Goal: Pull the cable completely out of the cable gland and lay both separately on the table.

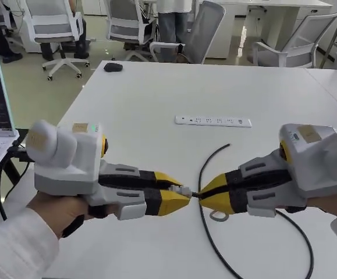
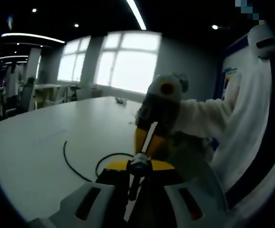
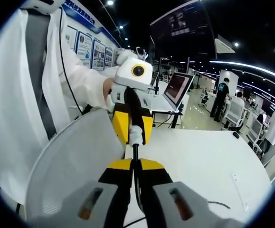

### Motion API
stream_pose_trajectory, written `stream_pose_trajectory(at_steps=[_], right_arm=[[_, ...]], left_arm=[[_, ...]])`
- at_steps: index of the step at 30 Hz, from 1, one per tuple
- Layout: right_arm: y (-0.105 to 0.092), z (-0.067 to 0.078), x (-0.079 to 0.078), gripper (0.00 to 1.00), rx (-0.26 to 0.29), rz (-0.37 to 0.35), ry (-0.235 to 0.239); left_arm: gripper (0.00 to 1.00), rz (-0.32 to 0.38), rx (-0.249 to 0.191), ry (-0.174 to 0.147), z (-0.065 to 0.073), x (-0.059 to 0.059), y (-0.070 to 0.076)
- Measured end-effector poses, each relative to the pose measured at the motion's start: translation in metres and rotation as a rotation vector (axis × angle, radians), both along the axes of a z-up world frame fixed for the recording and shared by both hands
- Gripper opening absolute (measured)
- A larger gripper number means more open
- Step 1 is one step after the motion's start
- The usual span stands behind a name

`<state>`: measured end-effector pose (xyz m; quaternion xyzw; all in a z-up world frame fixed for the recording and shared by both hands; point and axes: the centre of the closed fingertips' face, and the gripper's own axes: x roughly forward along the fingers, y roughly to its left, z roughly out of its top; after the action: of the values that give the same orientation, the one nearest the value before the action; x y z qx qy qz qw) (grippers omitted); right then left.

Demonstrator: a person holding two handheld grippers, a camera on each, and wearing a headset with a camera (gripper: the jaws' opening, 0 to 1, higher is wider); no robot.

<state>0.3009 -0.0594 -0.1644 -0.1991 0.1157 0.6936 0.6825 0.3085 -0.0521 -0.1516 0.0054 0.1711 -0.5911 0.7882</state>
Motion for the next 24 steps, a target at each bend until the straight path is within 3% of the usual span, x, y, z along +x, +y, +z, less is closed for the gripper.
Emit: stream_pose_trajectory(at_steps=[7, 12, 24], right_arm=[[-0.002, -0.005, 0.001, 0.03, -0.009, 0.009, 0.011], [-0.007, -0.010, 0.006, 0.03, -0.003, -0.003, 0.036], [-0.011, -0.033, 0.023, 0.03, -0.049, -0.030, 0.074]], left_arm=[[0.15, -0.011, -0.001, -0.016, -0.001, -0.003, 0.001], [0.15, 0.016, -0.029, 0.000, 0.000, 0.002, 0.012], [0.16, 0.071, -0.037, 0.000, -0.001, 0.008, 0.032]])
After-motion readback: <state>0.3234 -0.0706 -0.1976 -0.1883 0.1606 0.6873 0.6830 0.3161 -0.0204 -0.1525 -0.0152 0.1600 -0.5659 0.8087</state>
